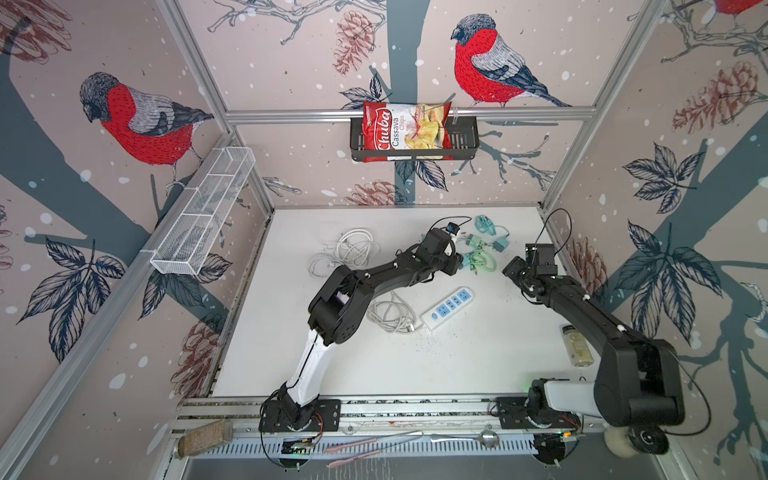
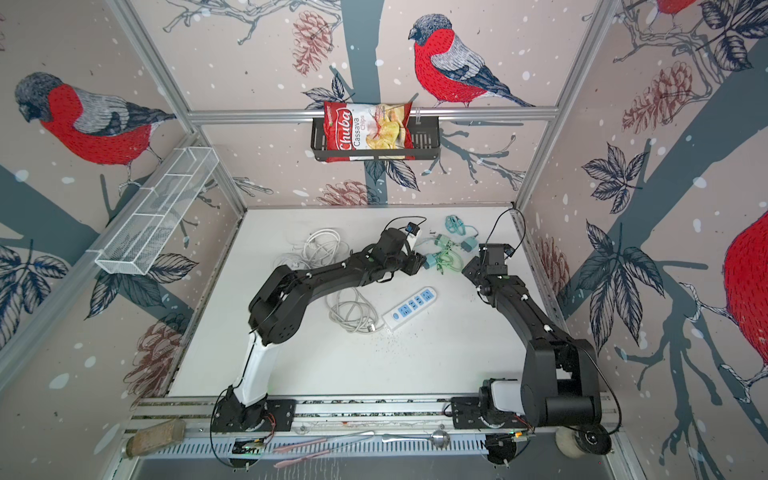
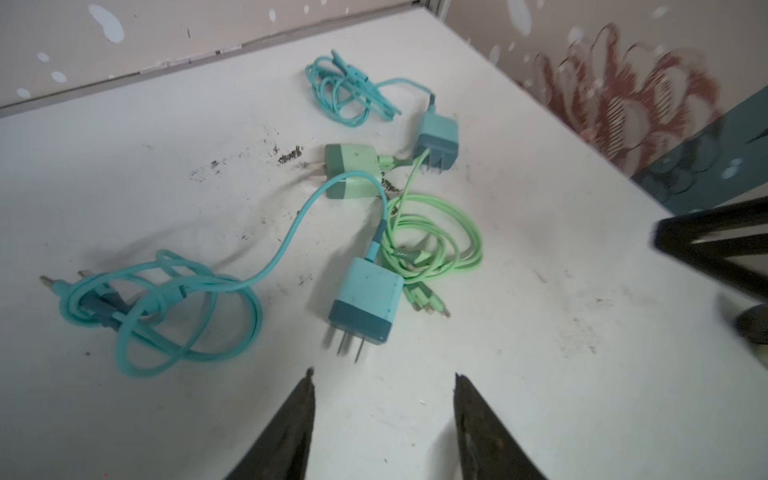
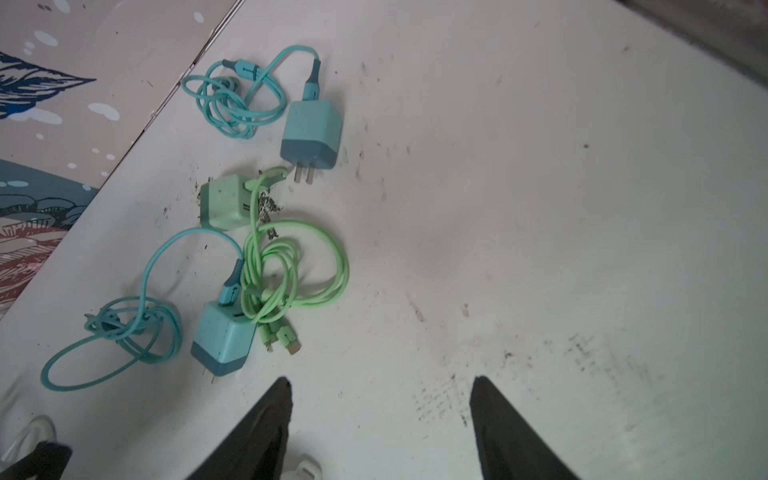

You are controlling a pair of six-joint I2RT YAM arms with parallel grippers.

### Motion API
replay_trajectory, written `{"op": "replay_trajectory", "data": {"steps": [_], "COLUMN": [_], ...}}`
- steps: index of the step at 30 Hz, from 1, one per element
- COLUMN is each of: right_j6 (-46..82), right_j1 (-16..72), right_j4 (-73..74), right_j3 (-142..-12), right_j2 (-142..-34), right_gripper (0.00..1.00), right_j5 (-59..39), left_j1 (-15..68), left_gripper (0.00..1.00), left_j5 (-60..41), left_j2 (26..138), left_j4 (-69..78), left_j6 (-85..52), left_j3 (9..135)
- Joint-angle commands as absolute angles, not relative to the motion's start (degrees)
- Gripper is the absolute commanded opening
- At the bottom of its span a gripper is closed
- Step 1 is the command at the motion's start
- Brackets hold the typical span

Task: Insert the plug
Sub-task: 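Lower the left gripper onto the teal charger and grasp it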

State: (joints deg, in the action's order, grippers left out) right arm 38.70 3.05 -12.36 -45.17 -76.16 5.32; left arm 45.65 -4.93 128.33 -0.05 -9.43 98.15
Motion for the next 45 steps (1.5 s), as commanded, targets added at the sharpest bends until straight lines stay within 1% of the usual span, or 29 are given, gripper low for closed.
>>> {"op": "replay_trajectory", "data": {"steps": [1, 9, 18, 33, 38, 41, 42, 45], "right_j6": [33.4, 31.0, 29.1, 27.9, 27.8, 27.8, 27.8, 27.8], "right_j1": [1.3, -0.2, -0.6, -2.4, -2.9, -3.1, -3.1, -3.2], "right_j4": [-9.5, -6.7, -7.2, -6.9, -6.8, -6.7, -6.7, -6.6], "right_j3": [-44.4, -40.6, -39.4, -38.1, -38.1, -38.1, -38.0, -38.0], "right_j2": [-76.0, -74.5, -72.0, -68.3, -68.1, -68.2, -68.2, -68.3], "right_gripper": [0.69, 0.68, 0.68, 0.68, 0.68, 0.68, 0.68, 0.68], "right_j5": [1.4, -2.3, -1.9, -3.9, -4.5, -4.5, -4.6, -4.7], "left_j1": [45.7, 45.9, 45.9, 45.9, 45.9, 45.9, 45.8, 45.9], "left_gripper": [0.54, 0.55, 0.55, 0.54, 0.50, 0.44, 0.40, 0.33], "left_j5": [-3.9, -6.1, -7.1, -7.1, -7.7, -7.4, -7.4, -7.6], "left_j2": [132.1, 138.5, 144.1, 148.5, 149.6, 149.6, 149.6, 149.6], "left_j4": [-10.0, -14.4, -15.9, -14.7, -14.9, -15.0, -15.0, -15.3], "left_j6": [-3.8, 0.7, 1.8, 2.0, 1.5, 1.7, 1.8, 2.0], "left_j3": [104.0, 112.4, 118.8, 123.6, 124.8, 124.8, 124.8, 124.8]}}
